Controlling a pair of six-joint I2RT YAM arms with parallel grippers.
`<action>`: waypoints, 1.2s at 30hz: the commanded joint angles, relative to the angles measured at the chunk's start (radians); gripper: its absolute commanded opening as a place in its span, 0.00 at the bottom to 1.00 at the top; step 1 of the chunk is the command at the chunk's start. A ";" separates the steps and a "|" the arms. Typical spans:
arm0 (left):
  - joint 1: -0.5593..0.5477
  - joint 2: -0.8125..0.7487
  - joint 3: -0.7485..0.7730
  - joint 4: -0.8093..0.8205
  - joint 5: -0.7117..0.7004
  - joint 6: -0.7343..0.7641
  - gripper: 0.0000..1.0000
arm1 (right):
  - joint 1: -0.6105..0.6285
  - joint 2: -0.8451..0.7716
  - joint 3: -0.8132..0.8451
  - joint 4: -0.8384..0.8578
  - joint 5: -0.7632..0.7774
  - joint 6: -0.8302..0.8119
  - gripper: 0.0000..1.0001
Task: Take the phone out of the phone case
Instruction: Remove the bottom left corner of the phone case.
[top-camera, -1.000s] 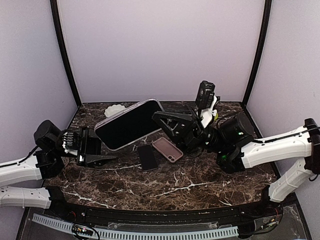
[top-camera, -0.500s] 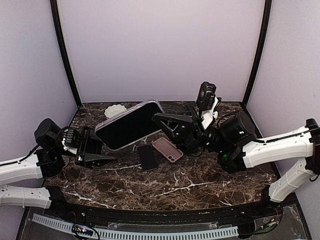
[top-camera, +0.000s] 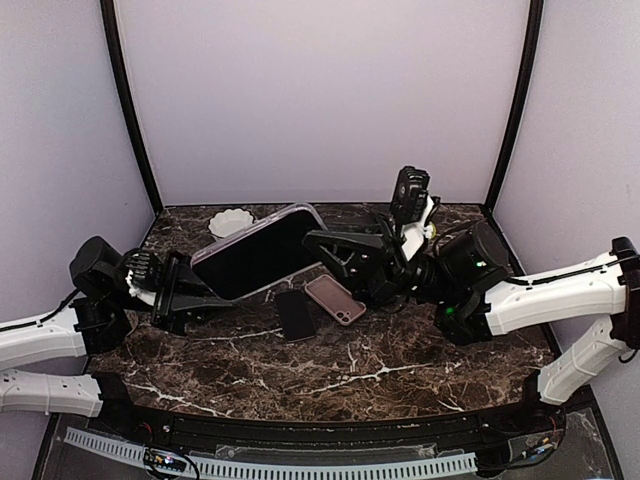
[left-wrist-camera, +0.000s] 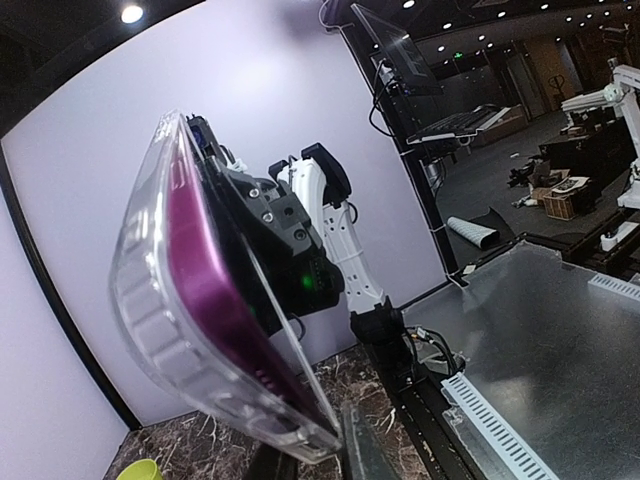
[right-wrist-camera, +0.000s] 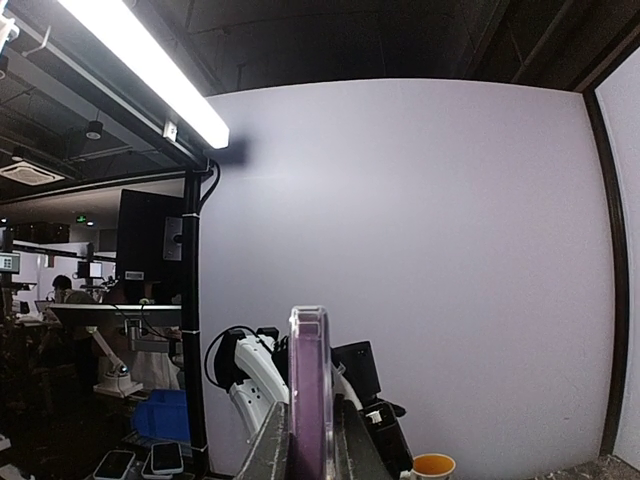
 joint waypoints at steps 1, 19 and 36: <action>-0.001 -0.033 0.032 -0.013 0.008 0.051 0.13 | 0.000 -0.007 0.046 0.057 0.041 0.066 0.00; 0.000 -0.065 0.102 -0.344 -0.063 0.396 0.09 | 0.000 -0.044 0.060 -0.174 0.075 0.304 0.00; 0.149 -0.003 -0.026 -0.165 -0.136 0.479 0.08 | -0.018 -0.110 0.051 -0.285 0.085 0.280 0.00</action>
